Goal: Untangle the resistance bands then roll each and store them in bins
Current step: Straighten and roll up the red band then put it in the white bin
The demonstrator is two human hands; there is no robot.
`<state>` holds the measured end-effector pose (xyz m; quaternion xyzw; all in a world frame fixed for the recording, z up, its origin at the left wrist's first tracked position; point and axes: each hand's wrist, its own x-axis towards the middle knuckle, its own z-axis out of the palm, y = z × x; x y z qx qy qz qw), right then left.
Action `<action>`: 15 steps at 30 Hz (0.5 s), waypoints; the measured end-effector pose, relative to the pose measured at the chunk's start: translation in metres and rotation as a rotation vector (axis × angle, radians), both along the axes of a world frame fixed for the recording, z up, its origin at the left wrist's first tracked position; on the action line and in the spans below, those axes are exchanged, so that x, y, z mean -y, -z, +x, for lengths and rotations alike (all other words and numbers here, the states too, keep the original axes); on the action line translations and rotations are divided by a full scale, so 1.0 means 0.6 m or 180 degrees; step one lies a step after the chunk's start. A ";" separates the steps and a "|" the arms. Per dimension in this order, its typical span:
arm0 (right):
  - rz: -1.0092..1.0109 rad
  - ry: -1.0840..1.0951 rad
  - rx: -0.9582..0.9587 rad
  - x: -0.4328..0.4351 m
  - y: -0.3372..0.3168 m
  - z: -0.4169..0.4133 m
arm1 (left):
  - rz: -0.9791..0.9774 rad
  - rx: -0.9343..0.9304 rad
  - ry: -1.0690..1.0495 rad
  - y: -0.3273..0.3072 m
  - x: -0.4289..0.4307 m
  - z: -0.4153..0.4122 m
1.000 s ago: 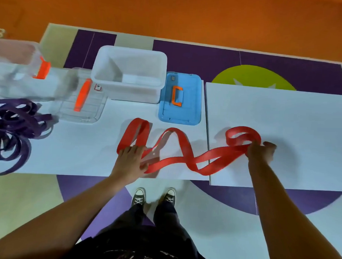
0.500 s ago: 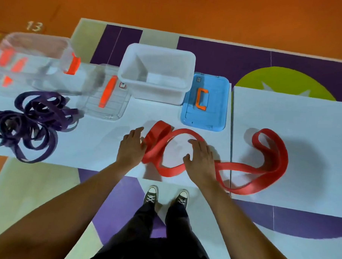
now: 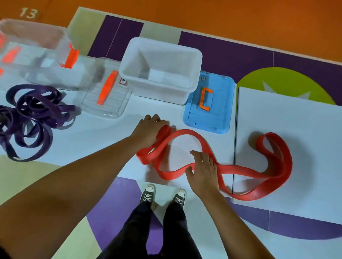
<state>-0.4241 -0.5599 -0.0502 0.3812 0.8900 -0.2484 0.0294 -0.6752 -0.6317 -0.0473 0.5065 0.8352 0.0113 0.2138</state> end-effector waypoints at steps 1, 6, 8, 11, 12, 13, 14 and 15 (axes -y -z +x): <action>-0.0027 0.0034 0.0011 -0.001 -0.002 0.002 | 0.0036 -0.0033 -0.0058 -0.002 0.004 0.000; -0.0217 0.0212 0.0022 -0.001 -0.020 -0.002 | 0.0458 0.0619 -0.0460 -0.036 0.053 0.000; -0.0246 0.0235 -0.0058 0.001 -0.031 -0.009 | 0.0687 0.1037 -0.0868 -0.065 0.082 0.004; -0.0191 0.0224 -0.0210 0.002 -0.054 -0.029 | 0.1122 0.1243 -0.1371 -0.114 0.122 0.015; -0.0194 0.0213 -0.0286 0.002 -0.067 -0.038 | 0.1275 0.1294 -0.1511 -0.136 0.132 0.021; -0.0204 0.0179 -0.0363 0.002 -0.082 -0.047 | 0.1387 0.1356 -0.1644 -0.155 0.141 0.025; -0.0224 0.0092 -0.0422 0.002 -0.091 -0.056 | 0.1462 0.1419 -0.1753 -0.178 0.146 0.031; -0.0230 -0.0080 -0.0466 0.002 -0.104 -0.065 | 0.1565 0.1510 -0.1879 -0.199 0.149 0.037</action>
